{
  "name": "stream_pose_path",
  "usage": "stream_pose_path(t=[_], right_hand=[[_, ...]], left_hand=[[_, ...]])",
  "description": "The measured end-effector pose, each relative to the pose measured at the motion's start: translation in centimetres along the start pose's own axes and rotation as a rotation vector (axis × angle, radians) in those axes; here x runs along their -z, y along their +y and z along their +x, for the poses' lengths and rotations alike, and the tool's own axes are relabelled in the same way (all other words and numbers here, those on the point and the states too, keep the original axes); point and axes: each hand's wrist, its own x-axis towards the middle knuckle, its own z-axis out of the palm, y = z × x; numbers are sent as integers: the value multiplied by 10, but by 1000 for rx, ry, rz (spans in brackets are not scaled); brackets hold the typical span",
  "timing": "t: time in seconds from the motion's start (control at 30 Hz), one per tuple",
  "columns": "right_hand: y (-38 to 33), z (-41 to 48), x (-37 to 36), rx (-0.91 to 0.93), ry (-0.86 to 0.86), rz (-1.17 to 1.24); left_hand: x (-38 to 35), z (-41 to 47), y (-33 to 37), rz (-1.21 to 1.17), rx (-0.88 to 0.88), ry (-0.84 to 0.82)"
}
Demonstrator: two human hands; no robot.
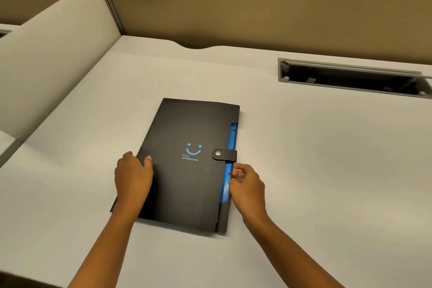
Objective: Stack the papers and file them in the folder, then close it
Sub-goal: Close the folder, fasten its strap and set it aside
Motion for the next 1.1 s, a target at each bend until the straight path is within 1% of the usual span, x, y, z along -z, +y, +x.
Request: stream_pose_path(t=[0.13, 0.23, 0.3, 0.43, 0.6, 0.83, 0.93, 1.1], right_hand=[[0, 5, 0, 68, 64, -23], [0, 13, 4, 115, 117, -4], [-2, 20, 9, 144, 156, 1], [-12, 40, 23, 195, 217, 37], [-39, 79, 48, 267, 309, 77], [-84, 154, 87, 283, 429, 95], [-97, 192, 98, 250, 441, 115], [-108, 247, 100, 220, 445, 150]], left_hand=[[13, 16, 3, -169, 139, -76], [12, 18, 5, -297, 174, -118], [11, 16, 10, -349, 169, -115], [10, 20, 31, -494, 128, -117], [2, 34, 82, -658, 34, -108], [-27, 55, 179, -687, -165, -1], [-45, 77, 208, -708, -167, -9], [-77, 117, 235, -761, -94, -33]])
